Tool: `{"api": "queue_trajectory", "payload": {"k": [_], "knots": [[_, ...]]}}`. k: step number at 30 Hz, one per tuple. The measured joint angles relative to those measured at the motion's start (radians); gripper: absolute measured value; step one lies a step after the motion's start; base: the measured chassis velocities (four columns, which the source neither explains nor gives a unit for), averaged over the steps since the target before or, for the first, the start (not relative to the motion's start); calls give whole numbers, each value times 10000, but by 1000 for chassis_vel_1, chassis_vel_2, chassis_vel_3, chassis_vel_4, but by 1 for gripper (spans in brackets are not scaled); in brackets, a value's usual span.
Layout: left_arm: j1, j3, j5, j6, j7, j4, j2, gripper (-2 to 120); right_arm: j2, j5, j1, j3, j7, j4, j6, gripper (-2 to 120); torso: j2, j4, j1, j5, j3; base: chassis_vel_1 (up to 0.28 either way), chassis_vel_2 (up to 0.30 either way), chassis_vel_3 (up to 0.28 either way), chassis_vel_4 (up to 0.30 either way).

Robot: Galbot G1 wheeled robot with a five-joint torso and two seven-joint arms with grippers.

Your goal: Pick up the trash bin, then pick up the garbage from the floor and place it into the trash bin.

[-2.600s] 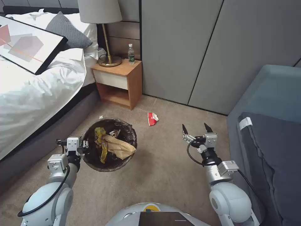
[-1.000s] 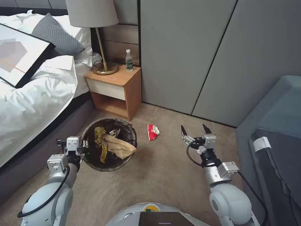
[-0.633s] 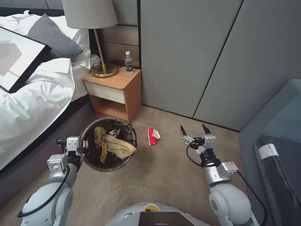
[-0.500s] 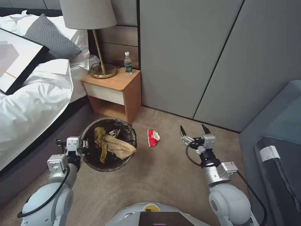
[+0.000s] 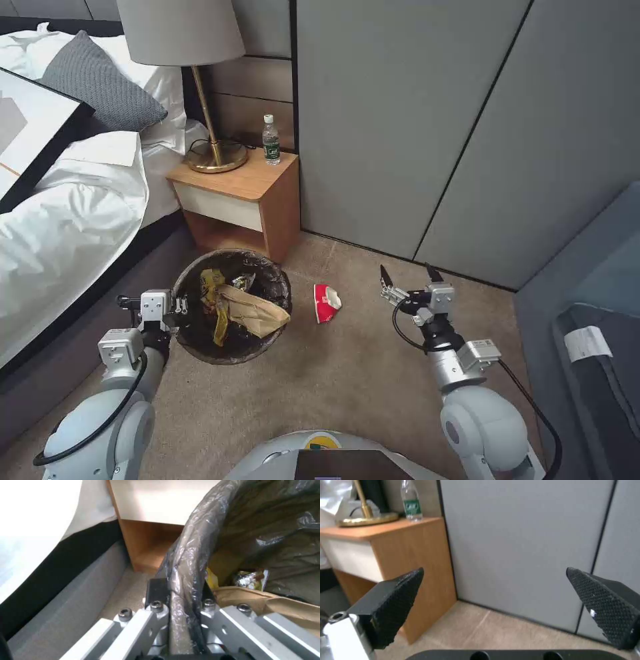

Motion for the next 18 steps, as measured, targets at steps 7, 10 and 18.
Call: {"api": "queue_trajectory", "payload": {"k": [7, 10, 18], "knots": [[55, 23, -1, 58, -52, -145, -23, 4, -610, 1407, 1049, -724, 763, -622, -1785, 100, 0, 1, 0, 0, 0, 0, 0, 0, 0], [102, 3, -1, 79, -63, -207, -46, 4, -774, 1772, 1432, -943, 755, -980, -2212, 100, 0, 2, 0, 0, 0, 0, 0, 0, 0], [116, -27, -9, 170, -192, -360, -96, 4, -1110, 1987, 2314, -1595, 336, -2242, -2485, 100, 0, -1, 0, -1, 0, 0, 0, 0, 0]]}}
